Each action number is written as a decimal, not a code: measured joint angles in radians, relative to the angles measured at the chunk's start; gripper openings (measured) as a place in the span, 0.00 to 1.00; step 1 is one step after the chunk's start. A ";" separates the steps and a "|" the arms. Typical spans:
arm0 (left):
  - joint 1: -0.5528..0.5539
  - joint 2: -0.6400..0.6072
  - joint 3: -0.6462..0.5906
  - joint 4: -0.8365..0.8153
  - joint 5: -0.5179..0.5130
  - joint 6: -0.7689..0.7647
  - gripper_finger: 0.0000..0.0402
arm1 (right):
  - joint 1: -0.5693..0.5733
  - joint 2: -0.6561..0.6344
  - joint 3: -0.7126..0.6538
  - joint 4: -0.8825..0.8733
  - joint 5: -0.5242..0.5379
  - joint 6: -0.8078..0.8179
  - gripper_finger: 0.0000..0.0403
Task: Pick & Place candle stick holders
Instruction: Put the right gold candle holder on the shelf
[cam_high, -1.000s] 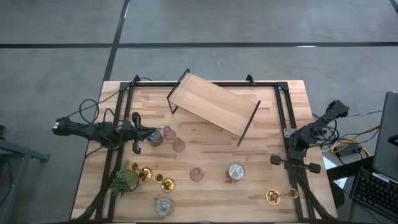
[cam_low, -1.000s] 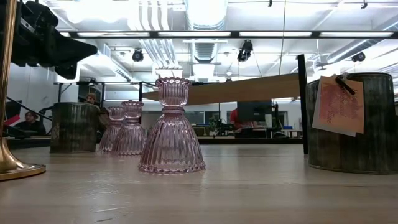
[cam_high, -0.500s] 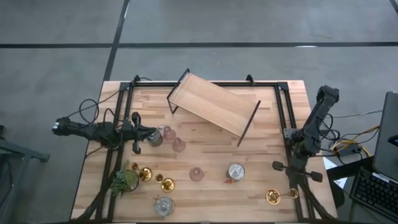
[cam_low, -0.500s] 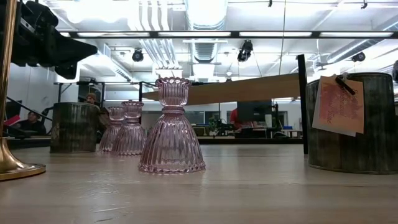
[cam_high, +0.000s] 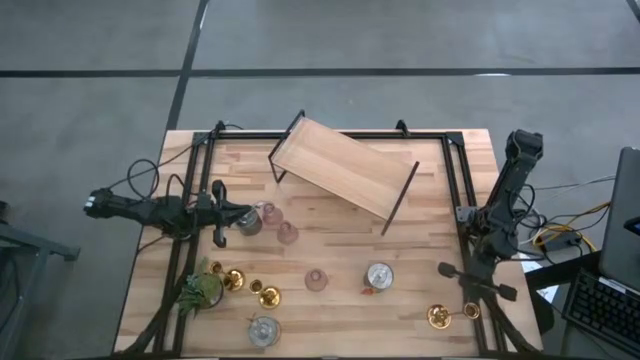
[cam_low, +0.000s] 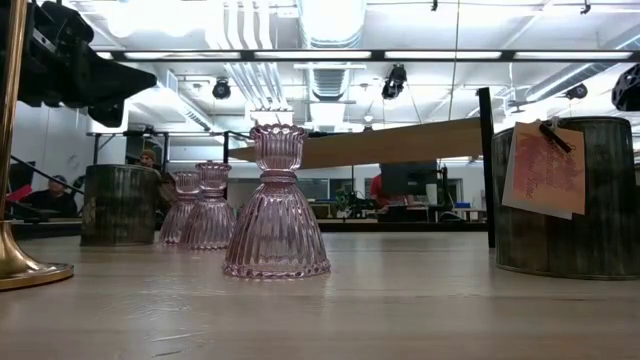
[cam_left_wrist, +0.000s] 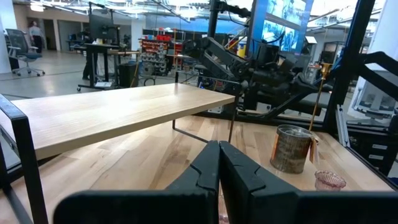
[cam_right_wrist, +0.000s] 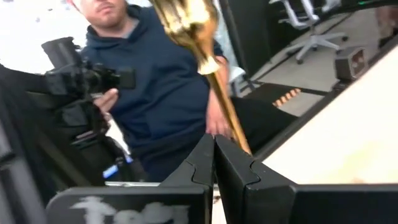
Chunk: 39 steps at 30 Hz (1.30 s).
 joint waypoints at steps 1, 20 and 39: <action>0.000 0.000 0.000 0.000 0.000 0.000 0.03 | 0.000 0.005 0.000 0.002 0.012 -0.004 0.02; 0.000 0.000 0.000 0.000 0.000 0.000 0.03 | 0.000 0.046 0.000 0.059 0.034 -0.026 0.30; 0.000 0.000 0.000 0.000 0.000 0.000 0.03 | 0.000 0.255 0.000 0.271 0.101 -0.114 0.21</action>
